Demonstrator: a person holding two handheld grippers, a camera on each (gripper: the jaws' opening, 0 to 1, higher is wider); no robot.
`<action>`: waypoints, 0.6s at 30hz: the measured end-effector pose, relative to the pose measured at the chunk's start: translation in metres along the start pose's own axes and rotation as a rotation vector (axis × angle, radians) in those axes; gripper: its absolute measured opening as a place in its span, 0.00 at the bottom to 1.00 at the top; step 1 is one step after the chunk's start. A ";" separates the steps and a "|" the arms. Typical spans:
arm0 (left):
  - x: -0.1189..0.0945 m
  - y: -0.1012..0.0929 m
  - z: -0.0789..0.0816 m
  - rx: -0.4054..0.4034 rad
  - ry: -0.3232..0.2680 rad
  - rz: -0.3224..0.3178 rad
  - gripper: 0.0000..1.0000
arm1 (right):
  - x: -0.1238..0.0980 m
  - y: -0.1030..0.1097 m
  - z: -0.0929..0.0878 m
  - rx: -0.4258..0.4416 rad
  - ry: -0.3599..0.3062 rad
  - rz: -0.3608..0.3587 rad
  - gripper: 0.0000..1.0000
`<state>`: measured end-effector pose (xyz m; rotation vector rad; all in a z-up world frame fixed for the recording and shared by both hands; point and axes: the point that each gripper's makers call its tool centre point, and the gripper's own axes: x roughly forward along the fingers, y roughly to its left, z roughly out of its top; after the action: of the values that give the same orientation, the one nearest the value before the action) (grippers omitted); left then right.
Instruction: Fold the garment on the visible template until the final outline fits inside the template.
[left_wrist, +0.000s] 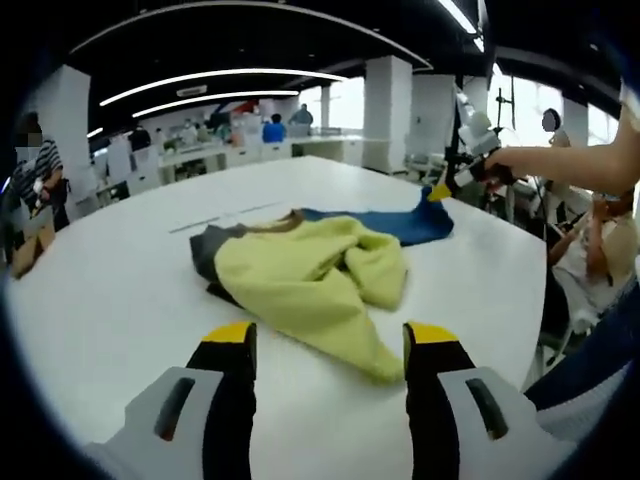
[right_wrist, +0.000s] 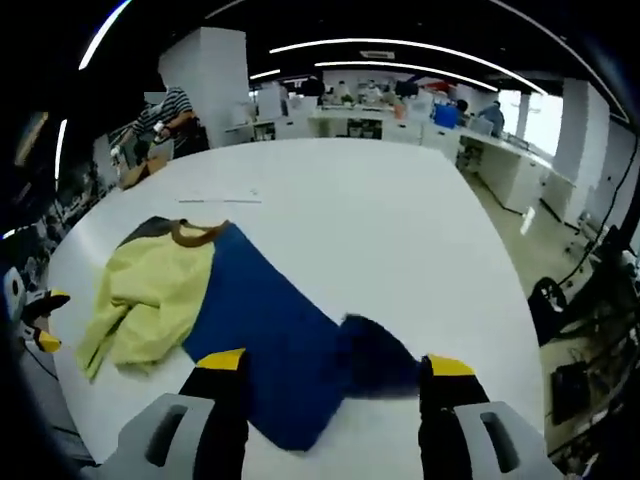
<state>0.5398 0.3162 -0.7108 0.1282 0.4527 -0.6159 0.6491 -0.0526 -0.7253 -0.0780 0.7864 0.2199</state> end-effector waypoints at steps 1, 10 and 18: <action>-0.001 0.001 0.001 -0.002 -0.002 0.001 0.59 | -0.002 -0.006 -0.004 -0.009 0.026 -0.031 0.62; -0.008 0.015 0.003 -0.001 -0.023 0.034 0.71 | -0.007 0.003 0.007 -0.026 -0.017 0.007 0.68; -0.016 0.033 0.012 0.011 -0.051 0.054 0.85 | -0.011 0.048 0.024 0.003 -0.060 0.142 0.82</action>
<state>0.5518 0.3484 -0.6937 0.1342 0.3951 -0.5677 0.6478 -0.0043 -0.6996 -0.0130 0.7331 0.3543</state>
